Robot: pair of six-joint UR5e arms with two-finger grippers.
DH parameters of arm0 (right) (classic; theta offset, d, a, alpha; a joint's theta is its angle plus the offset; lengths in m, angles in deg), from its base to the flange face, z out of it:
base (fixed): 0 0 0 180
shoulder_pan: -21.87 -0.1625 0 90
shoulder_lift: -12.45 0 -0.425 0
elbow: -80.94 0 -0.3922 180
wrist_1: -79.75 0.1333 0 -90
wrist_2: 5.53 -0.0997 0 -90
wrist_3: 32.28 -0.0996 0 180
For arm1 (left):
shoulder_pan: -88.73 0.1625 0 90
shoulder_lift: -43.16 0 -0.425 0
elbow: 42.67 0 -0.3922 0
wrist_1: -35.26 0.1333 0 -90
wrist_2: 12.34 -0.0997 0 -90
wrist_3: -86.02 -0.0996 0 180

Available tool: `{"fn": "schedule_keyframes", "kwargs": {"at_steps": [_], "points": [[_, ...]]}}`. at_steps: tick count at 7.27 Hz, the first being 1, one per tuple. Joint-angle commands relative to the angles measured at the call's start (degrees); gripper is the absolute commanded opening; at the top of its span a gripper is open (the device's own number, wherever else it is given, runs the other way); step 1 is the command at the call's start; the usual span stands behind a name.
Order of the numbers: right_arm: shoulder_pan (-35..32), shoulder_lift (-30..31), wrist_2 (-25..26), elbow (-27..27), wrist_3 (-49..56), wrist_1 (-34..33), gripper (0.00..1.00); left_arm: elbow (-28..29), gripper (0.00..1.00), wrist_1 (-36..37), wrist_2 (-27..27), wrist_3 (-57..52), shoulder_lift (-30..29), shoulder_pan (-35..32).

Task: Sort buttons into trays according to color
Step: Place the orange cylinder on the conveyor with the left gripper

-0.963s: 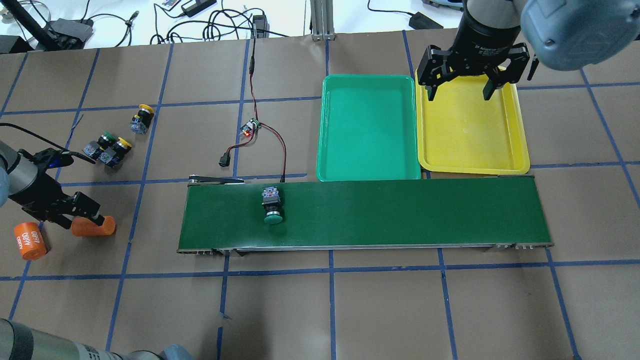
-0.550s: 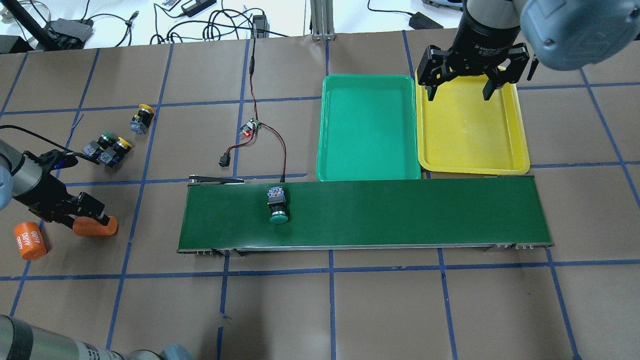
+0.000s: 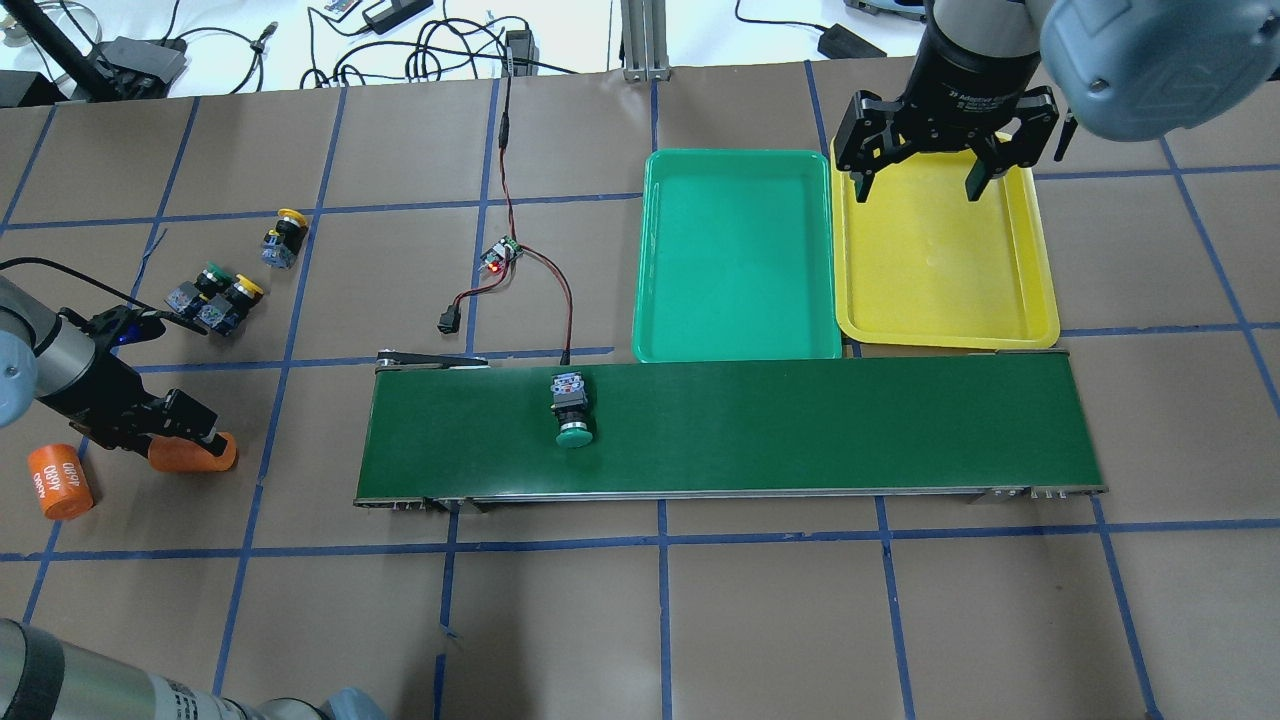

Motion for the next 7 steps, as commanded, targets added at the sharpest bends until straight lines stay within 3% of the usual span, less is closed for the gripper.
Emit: {"fn": "schedule_keyframes", "kwargs": {"at_steps": [1, 2, 4, 7], "points": [[0.0, 0.0, 0.0, 0.0, 0.0, 0.0, 1.0, -0.7, 0.09, -0.5, -0.9, 0.5, 2.4, -0.9], [0.0, 0.0, 0.0, 0.0, 0.0, 0.0, 1.0, -0.7, 0.08, -3.4, -0.4, 3.4, 5.8, -2.7], [0.0, -0.1, 0.0, 0.0, 0.0, 0.0, 1.0, 0.0, 0.08, -8.4, 1.2, 19.1, 12.3, -15.2], [0.0, -0.1, 0.0, 0.0, 0.0, 0.0, 1.0, 0.0, 0.08, -7.4, 5.8, 45.5, 12.2, -34.4]]}}
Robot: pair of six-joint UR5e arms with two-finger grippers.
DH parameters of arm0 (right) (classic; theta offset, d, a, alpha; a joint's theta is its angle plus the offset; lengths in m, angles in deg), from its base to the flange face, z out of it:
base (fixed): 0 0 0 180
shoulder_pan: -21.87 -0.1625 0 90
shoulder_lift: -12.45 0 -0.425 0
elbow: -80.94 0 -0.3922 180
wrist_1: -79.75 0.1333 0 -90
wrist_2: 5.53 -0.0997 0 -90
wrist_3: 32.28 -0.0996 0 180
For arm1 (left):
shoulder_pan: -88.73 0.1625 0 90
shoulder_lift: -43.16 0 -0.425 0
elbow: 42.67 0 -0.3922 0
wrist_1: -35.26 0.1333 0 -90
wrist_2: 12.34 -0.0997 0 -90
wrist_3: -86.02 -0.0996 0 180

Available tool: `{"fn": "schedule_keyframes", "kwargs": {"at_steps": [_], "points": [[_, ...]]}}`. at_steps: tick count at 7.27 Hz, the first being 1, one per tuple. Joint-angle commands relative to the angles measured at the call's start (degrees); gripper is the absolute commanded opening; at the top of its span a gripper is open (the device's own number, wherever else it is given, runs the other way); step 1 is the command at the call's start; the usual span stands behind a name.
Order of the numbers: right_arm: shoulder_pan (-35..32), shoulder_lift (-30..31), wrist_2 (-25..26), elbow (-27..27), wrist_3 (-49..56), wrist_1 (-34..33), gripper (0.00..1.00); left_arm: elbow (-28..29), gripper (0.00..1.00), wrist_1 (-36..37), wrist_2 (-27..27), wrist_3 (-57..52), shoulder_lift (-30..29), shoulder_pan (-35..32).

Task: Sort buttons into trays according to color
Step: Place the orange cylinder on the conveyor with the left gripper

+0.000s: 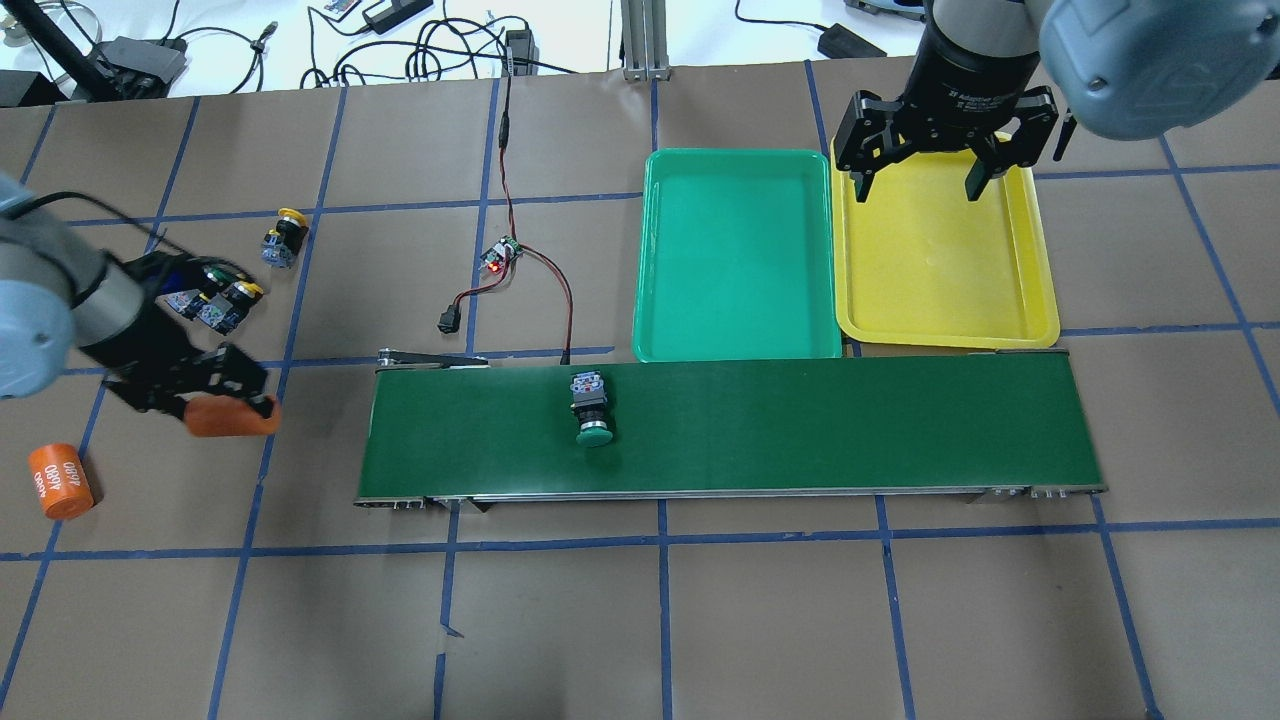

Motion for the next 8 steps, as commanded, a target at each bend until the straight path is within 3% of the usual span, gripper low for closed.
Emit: {"fn": "schedule_keyframes", "kwargs": {"at_steps": [1, 2, 3, 4, 6, 8], "points": [[0.0, 0.0, 0.0, 0.0, 0.0, 0.0, 1.0, -0.1, 0.09, 0.6, 3.9, 11.5, -1.1, -8.7], [0.0, 0.0, 0.0, 0.0, 0.0, 0.0, 1.0, -0.2, 0.23, 0.6, 5.2, 11.6, -1.2, -8.8], [0.0, -0.1, 0.0, 0.0, 0.0, 0.0, 1.0, -0.1, 0.78, 0.6, 5.3, 11.1, -1.6, -8.8], [0.0, -0.1, 0.0, 0.0, 0.0, 0.0, 1.0, 0.6, 1.0, 0.7, 5.1, 10.4, -2.0, -8.8], [0.0, 0.0, 0.0, 0.0, -0.1, 0.0, 1.0, 1.4, 1.0, 0.5, 4.8, 10.0, -1.0, -6.5], [0.0, 0.1, 0.0, 0.0, -0.1, 0.0, 1.0, 2.6, 1.0, -6.7, 4.6, -8.1, -0.1, 11.1]]}}
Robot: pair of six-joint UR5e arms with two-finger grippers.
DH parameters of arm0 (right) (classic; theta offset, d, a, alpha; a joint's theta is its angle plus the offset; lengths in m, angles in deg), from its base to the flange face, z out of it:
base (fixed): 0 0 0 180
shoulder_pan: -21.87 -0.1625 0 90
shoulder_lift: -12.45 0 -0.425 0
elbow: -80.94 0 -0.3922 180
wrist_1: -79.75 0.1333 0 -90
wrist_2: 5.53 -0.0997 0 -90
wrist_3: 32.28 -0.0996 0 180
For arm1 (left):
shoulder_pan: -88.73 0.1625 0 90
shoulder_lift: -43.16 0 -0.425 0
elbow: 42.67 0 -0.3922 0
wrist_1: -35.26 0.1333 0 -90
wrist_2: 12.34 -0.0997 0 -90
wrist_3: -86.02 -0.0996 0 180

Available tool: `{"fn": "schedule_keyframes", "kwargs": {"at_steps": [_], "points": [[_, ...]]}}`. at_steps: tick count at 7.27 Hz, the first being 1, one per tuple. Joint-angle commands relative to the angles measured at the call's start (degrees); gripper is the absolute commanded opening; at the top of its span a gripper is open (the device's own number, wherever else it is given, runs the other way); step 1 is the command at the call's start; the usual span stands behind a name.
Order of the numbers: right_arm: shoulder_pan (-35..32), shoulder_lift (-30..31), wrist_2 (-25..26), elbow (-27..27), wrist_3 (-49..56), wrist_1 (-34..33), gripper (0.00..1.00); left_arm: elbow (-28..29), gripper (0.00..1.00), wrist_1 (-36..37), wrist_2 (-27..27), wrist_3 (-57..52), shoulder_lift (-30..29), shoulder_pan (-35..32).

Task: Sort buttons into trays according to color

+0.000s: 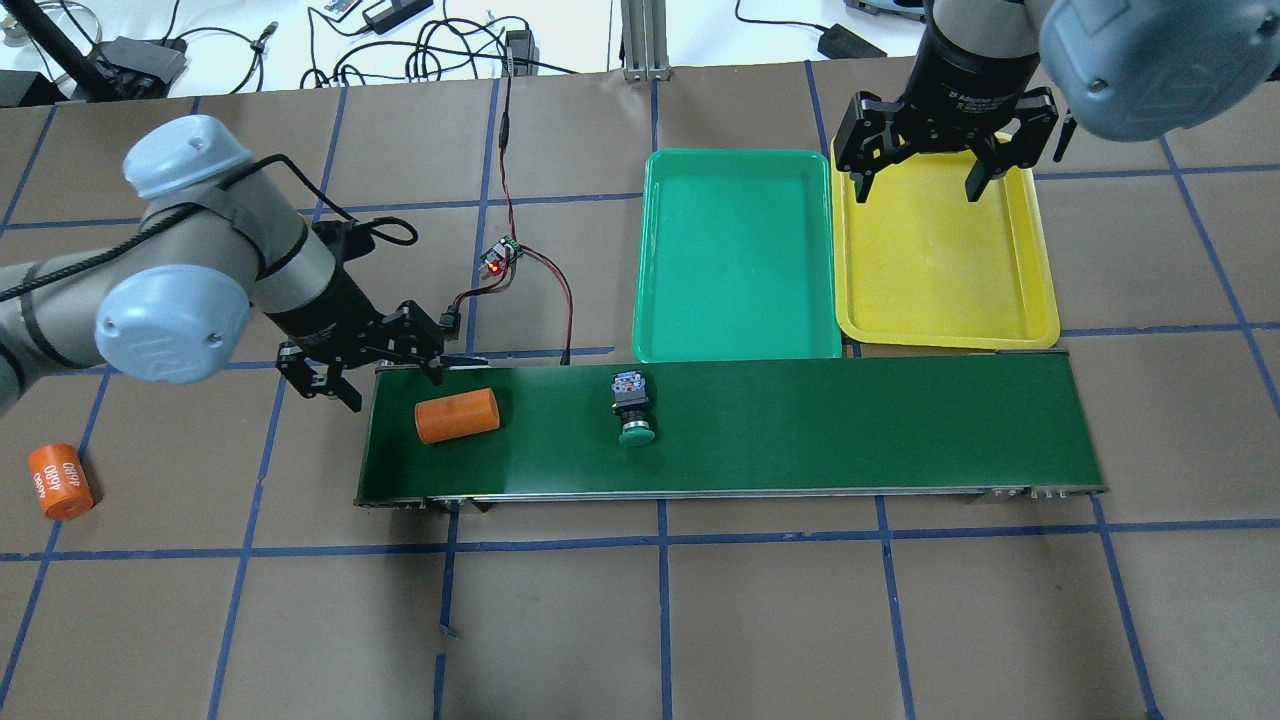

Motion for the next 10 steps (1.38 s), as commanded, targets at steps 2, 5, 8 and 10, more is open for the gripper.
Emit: {"fn": "schedule_keyframes", "kwargs": {"at_steps": [2, 5, 8, 10], "points": [[0.0, 0.0, 0.0, -0.1, 0.0, 0.0, 1.0, 0.5, 1.0, -2.9, -1.2, -27.5, -1.4, 21.0], [0.0, 0.0, 0.0, 0.0, 0.0, 0.0, 1.0, -0.8, 1.0, 4.9, -12.4, -58.5, -1.7, 29.8], [0.0, 0.0, 0.0, -0.1, 0.0, 0.0, 1.0, -0.1, 1.0, 9.8, -12.6, -82.3, -4.3, 37.1], [0.0, 0.0, 0.1, -0.1, 0.0, 0.0, 1.0, 0.0, 1.0, 14.6, -14.9, -91.6, -7.3, 38.6]]}}
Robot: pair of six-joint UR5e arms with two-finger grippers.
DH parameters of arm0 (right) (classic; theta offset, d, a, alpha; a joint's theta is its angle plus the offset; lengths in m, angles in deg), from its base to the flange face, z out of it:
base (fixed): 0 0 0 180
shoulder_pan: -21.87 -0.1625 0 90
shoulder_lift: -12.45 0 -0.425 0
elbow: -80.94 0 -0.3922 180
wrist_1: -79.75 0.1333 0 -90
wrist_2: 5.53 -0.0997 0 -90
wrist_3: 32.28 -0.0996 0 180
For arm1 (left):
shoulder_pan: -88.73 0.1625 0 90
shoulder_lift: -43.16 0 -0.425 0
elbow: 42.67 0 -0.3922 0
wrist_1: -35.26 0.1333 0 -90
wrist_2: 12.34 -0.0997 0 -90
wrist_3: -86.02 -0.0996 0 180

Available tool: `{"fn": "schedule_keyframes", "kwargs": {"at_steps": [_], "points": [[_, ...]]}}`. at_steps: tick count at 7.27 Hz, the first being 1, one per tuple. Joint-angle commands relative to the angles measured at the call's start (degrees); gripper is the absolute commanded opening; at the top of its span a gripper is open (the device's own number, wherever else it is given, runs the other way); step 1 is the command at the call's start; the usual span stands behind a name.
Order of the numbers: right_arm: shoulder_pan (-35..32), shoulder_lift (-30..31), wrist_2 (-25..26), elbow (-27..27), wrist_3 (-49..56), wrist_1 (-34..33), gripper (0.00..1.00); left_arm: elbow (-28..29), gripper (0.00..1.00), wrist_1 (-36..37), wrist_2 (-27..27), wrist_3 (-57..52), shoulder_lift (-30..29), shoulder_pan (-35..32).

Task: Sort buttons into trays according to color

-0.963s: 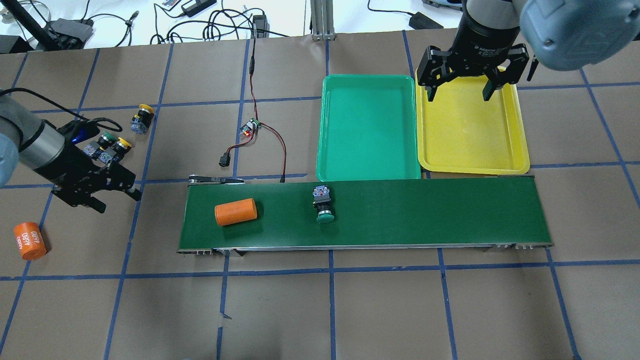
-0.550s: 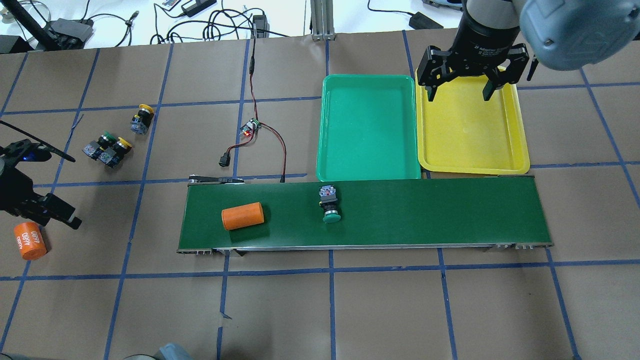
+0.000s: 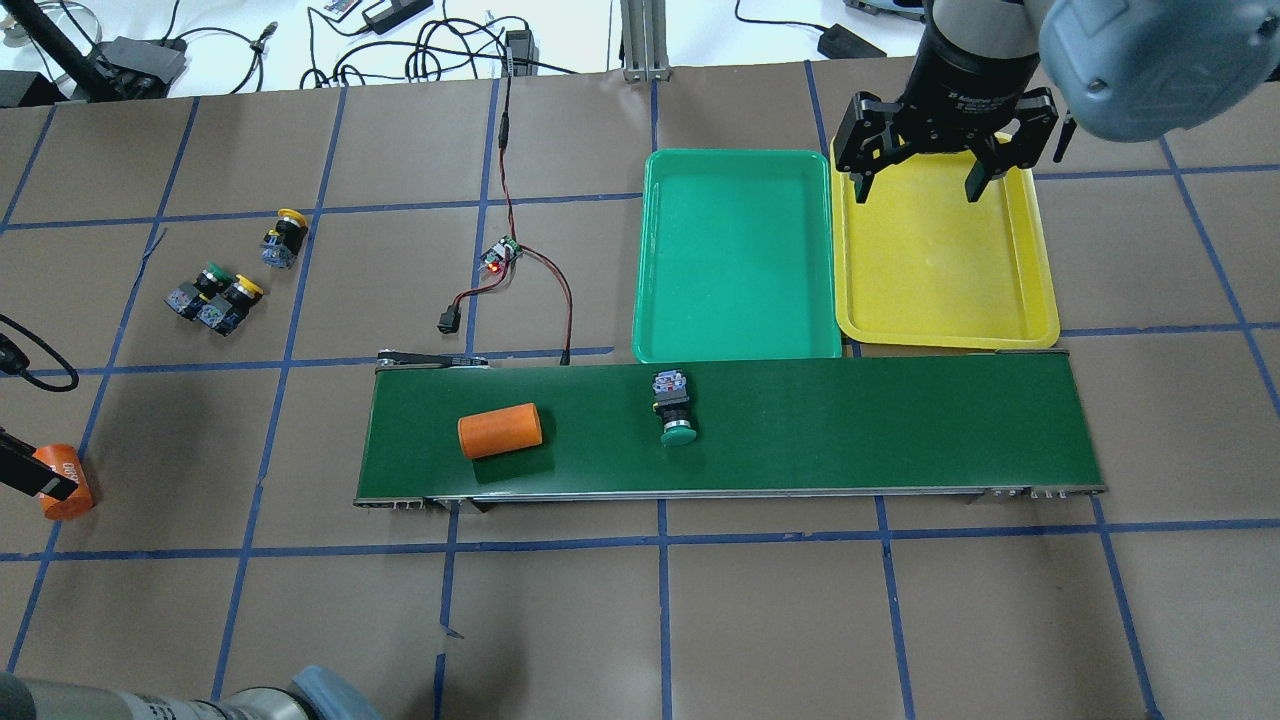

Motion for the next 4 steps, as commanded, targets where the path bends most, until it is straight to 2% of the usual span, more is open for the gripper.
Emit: {"fn": "schedule_keyframes", "kwargs": {"at_steps": [1, 2, 4], "points": [[0.0, 0.0, 0.0, 0.1, 0.1, 0.0, 1.0, -0.5, 1.0, 8.0, -3.2, -6.8, -2.8, 2.6], [0.0, 0.0, 0.0, 0.1, 0.0, 0.0, 1.0, -0.5, 1.0, 10.4, -3.3, -7.3, -4.0, 2.7], [0.0, 0.0, 0.0, 0.0, 0.0, 0.0, 1.0, -0.6, 1.0, 10.5, -3.1, -7.3, -5.2, 2.7]]}}
